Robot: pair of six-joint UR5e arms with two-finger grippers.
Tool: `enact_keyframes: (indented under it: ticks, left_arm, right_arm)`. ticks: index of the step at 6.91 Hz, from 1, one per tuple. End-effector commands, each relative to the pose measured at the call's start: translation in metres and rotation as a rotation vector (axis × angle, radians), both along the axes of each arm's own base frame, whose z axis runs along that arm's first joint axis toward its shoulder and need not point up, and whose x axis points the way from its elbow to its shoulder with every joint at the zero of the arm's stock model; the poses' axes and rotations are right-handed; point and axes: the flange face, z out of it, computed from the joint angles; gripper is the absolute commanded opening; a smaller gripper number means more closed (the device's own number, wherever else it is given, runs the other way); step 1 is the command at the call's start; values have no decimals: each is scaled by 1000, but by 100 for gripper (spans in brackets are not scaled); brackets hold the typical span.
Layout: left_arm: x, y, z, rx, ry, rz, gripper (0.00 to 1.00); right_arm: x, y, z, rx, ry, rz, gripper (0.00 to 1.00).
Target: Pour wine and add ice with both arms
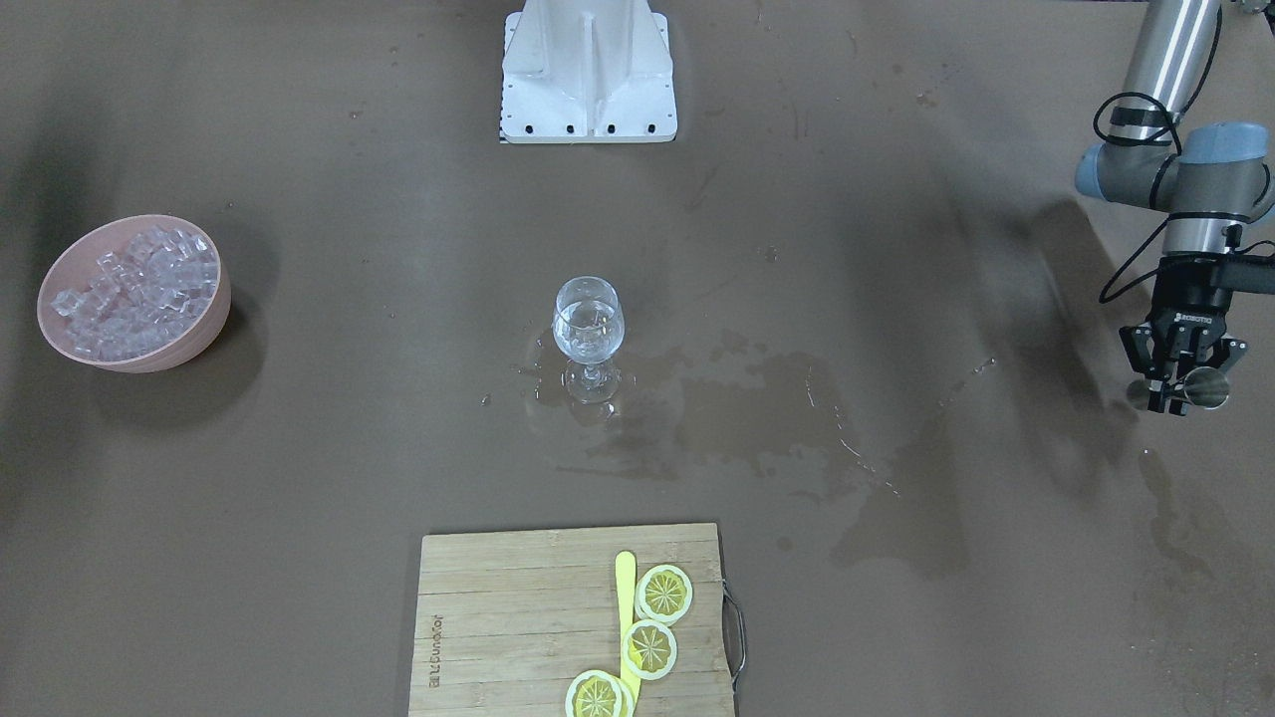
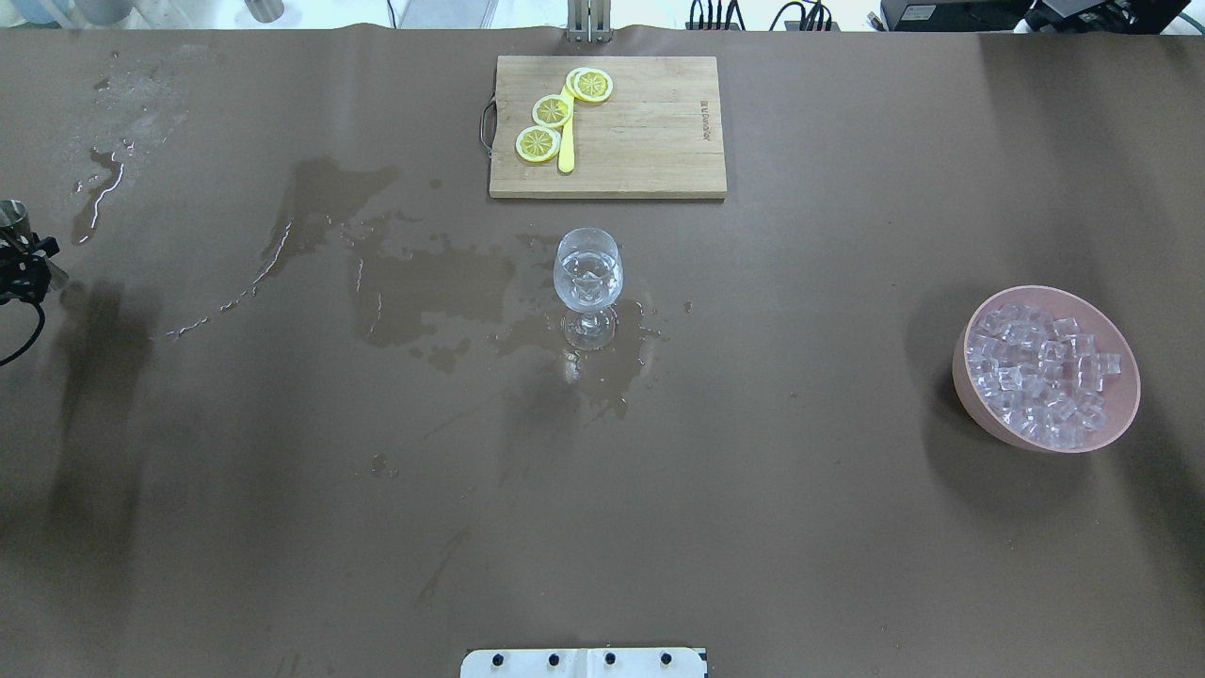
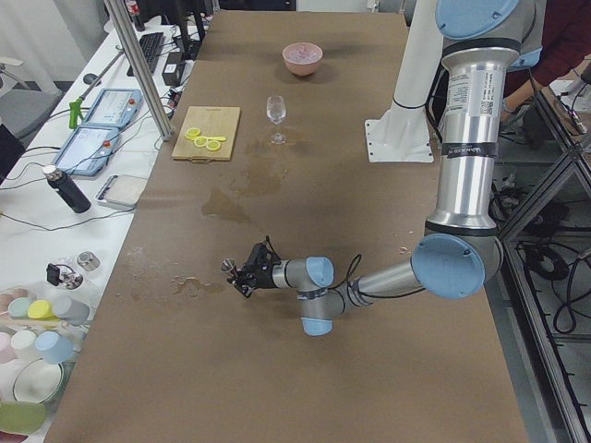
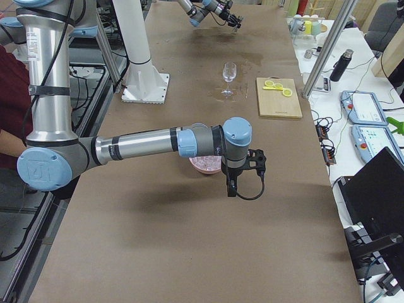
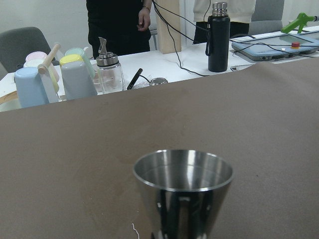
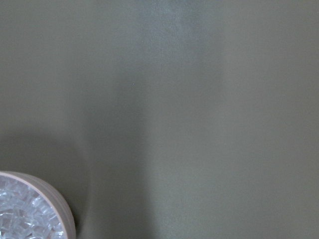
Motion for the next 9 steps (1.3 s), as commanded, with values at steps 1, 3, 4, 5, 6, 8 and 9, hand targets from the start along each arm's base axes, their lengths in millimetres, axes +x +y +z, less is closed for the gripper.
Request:
enact_keyframes:
  ticks: [1,3,4,5,6,8,9]
  left_arm:
    - [-6,7,2,28,26,-1,10]
    - [-7,9,7,27,24,1,10]
    - [-8,9,9,25,22,-2,10]
    - [-9,10,8,28,24,-2,10]
    - [-9,10,8,31,26,-4,10]
    - [-9,10,8,32,25,-3,15]
    - [-9,10,7,33,26,-3,21]
  right_arm:
    - [0,-7,-9,17,-1,0,100]
    - [-1,-9,-13,25,-6,0,100]
    - [-1,-8,-11,22,-5,0,100]
    - [-1,-6,-8,16,-3,0,100]
    - [0,-5,-6,13,-2,0,100]
    - [0,-4,-5,10,-2,0,100]
    - [0,-3,-3,5,0,0,100]
